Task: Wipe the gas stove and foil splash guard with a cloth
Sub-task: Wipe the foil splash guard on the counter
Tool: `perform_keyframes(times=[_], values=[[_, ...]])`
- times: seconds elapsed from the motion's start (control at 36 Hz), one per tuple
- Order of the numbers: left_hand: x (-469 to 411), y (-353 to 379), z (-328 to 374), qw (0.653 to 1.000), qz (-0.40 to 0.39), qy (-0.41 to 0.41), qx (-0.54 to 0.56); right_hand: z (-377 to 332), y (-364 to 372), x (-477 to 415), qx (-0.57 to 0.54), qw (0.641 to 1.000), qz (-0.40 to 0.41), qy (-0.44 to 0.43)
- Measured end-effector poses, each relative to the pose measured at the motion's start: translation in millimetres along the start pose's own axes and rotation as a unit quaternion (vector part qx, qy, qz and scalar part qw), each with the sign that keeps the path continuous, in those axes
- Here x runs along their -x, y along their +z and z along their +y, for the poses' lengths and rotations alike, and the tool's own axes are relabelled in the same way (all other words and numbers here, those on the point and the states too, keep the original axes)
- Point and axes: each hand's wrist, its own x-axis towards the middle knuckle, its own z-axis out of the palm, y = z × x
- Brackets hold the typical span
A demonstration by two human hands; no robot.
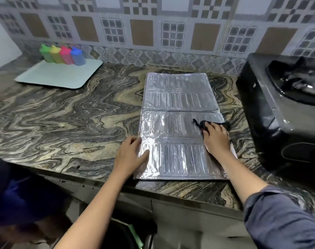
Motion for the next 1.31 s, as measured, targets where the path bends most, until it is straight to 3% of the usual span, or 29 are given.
perform_keyframes(times=[0.17, 0.31, 0.56, 0.78, 0.89, 1.08, 1.22, 1.31], values=[[32.6, 14.3, -6.0, 0.992, -0.046, 0.017, -0.116, -29.3, 12.2, 3.0, -0.027, 0.996, 0.020, 0.078], [28.8, 17.8, -7.9, 0.989, -0.053, 0.016, -0.139, -71.4, 25.9, 2.4, -0.032, 0.998, 0.012, 0.047], [29.6, 18.9, -8.1, 0.991, -0.052, 0.005, -0.126, -143.2, 54.3, -2.2, 0.001, 0.984, -0.092, -0.152], [30.1, 19.1, -6.2, 0.990, -0.051, -0.002, -0.128, -112.6, 37.9, 12.2, 0.024, 0.919, -0.176, -0.351], [32.4, 17.6, -5.2, 0.991, -0.056, -0.002, -0.119, -63.3, 14.8, 20.6, 0.026, 0.939, -0.169, -0.297], [32.1, 18.5, -5.1, 0.991, -0.056, 0.000, -0.121, 24.4, -16.4, 48.1, 0.032, 0.994, -0.071, -0.080], [33.8, 18.7, -3.5, 0.992, -0.050, 0.000, -0.120, 11.0, -3.6, 76.3, 0.044, 0.999, -0.004, 0.017], [33.8, 16.0, -2.7, 0.992, -0.055, 0.004, -0.116, -10.8, 4.3, 85.9, 0.031, 0.999, -0.001, 0.021]])
